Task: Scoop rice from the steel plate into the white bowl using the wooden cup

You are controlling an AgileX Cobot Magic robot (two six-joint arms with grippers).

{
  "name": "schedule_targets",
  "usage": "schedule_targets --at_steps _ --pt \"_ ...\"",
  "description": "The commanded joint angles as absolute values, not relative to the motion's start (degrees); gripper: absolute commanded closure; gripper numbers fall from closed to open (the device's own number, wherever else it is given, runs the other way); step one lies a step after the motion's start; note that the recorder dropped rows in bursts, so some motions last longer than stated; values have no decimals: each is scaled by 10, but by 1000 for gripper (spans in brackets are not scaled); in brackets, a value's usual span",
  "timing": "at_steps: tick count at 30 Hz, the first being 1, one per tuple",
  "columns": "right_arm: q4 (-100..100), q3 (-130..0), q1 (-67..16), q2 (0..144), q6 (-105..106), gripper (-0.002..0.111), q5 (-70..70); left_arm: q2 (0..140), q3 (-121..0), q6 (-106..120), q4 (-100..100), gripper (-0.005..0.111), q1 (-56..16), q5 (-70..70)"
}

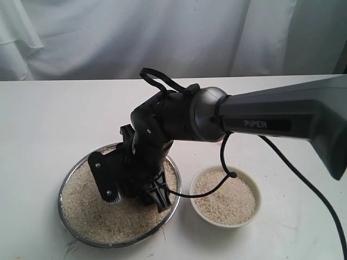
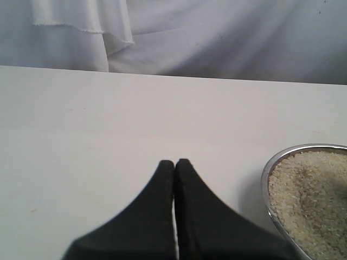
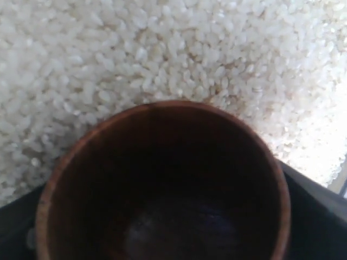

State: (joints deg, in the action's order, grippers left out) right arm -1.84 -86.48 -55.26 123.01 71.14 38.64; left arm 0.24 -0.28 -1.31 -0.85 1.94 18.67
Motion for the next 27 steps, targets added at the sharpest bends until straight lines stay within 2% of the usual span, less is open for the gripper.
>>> schedule_targets --at_steps 1,14,27 --pt "-25 -866 -547 1228 701 59 352 0 0 -13 -9 107 20 183" --pt "68 -866 -536 1217 673 58 326 0 0 -13 -9 107 20 183" --pt "67 -866 -532 1215 675 58 348 0 0 -13 -9 107 20 183"
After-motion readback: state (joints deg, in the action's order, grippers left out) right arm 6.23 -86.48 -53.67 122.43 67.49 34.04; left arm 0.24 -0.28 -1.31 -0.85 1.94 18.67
